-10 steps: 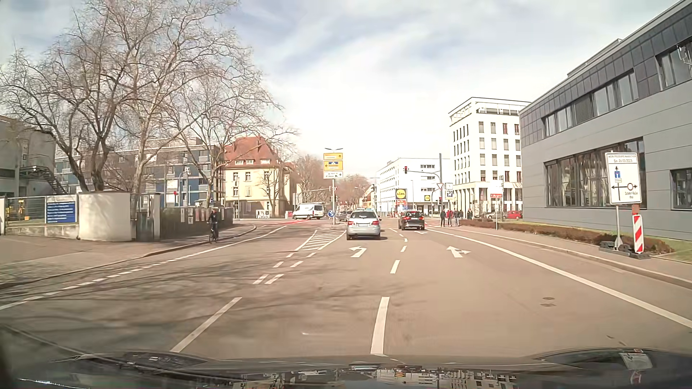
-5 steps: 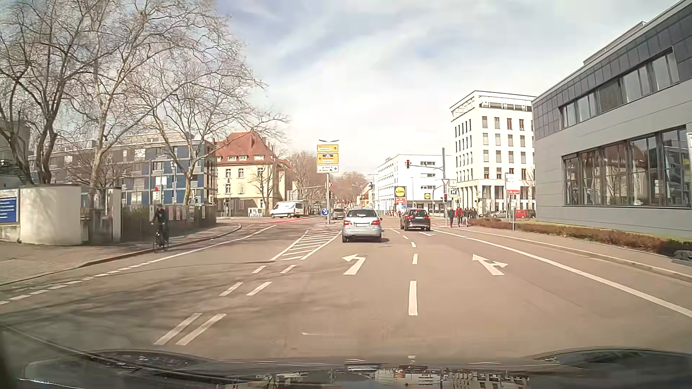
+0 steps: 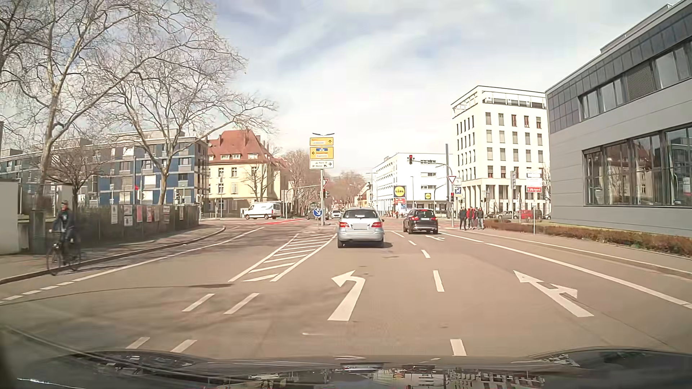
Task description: Follow the waypoints while adhering to traffic rules and regulations
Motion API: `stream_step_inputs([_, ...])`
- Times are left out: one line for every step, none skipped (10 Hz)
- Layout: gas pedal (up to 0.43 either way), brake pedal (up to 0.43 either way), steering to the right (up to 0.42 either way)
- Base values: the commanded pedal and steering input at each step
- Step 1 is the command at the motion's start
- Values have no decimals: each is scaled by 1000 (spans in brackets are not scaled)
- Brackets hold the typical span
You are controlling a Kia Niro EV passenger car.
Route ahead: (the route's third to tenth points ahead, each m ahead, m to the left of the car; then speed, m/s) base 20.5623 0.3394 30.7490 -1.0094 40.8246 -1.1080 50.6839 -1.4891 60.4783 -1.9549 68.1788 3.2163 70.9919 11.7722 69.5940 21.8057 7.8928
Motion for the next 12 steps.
stream_step_inputs([0, 201, 7])
stream_step_inputs([0, 207, 7])
stream_step_inputs([0, 220, 7])
stream_step_inputs([0, 232, 7])
stream_step_inputs([0, 238, 7])
stream_step_inputs([0, 244, 7])
stream_step_inputs([0, 244, 7])
stream_step_inputs([0, 244, 7])
stream_step_inputs([0, 244, 7])
stream_step_inputs([0, 244, 7])
stream_step_inputs([0, 244, 7])
stream_step_inputs([0, 244, 7])
